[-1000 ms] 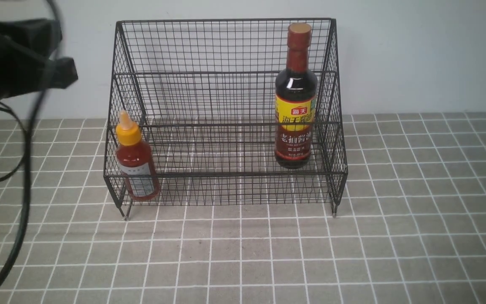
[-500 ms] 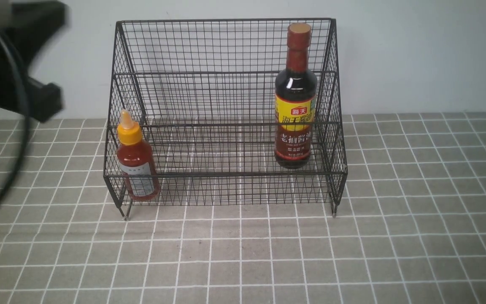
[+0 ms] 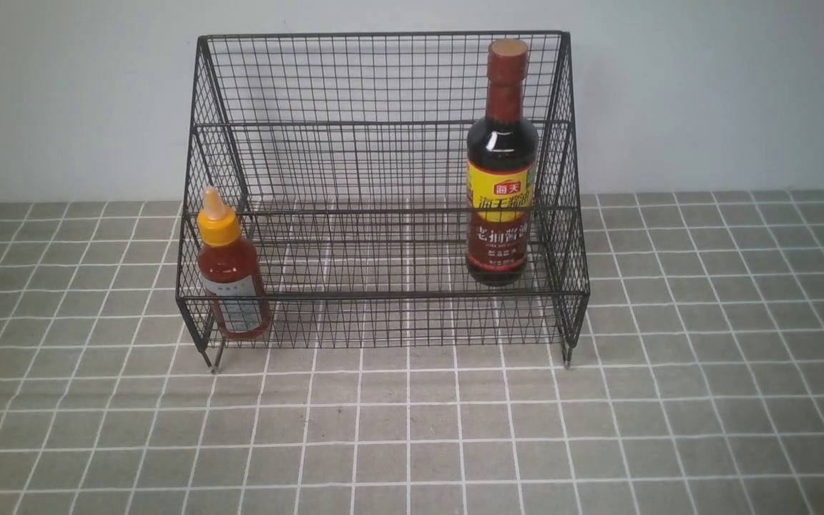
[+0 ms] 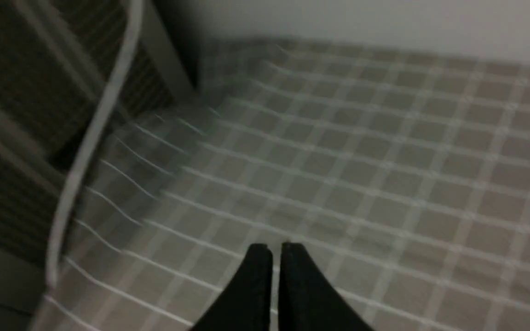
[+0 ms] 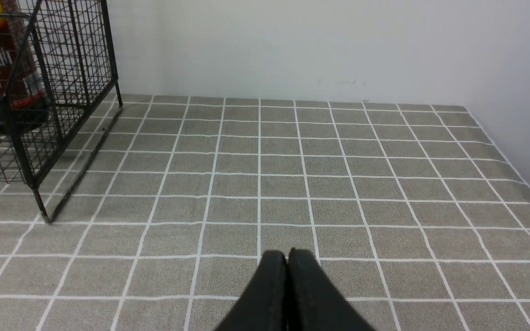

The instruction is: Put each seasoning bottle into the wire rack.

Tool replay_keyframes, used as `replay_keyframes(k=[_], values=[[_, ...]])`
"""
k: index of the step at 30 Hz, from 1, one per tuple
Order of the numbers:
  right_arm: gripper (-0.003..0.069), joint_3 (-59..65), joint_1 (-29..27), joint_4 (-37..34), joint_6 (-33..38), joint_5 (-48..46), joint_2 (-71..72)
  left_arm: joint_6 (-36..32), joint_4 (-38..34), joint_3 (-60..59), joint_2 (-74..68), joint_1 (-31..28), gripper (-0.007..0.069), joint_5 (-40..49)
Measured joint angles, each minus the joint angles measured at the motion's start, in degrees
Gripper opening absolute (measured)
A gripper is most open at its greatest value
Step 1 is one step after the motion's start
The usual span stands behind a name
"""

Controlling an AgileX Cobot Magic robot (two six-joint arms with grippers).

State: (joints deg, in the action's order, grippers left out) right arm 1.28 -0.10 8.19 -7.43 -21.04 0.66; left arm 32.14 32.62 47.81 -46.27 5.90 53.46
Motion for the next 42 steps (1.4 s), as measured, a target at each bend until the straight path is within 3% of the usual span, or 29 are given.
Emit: replay_keyframes(k=[2,5,10,21,34,42], values=[[-0.0014,0.00,0.00,0.00,0.00,0.00,0.00,-8.88,-12.49,-0.11,1.90,0.00,0.0007,-0.29],[-0.0014,0.00,0.00,0.00,0.00,0.00,0.00,-18.99,-25.58,-0.11,7.96,0.00,0.0007,-3.07],[-0.0014,0.00,0.00,0.00,0.00,0.00,0.00,-25.23,-33.53,-0.11,17.78,0.00,0.0007,-6.53],[-0.0015,0.00,0.00,0.00,0.00,0.00,0.00,-25.67,-34.70,0.13,30.70,0.00,0.0007,-6.66],[-0.0015,0.00,0.00,0.00,0.00,0.00,0.00,-25.98,-32.62,0.24,31.79,0.00,0.0007,-6.61],[-0.0015,0.00,0.00,0.00,0.00,0.00,0.00,-30.68,-32.09,-3.42,33.08,0.00,0.0007,-9.56]])
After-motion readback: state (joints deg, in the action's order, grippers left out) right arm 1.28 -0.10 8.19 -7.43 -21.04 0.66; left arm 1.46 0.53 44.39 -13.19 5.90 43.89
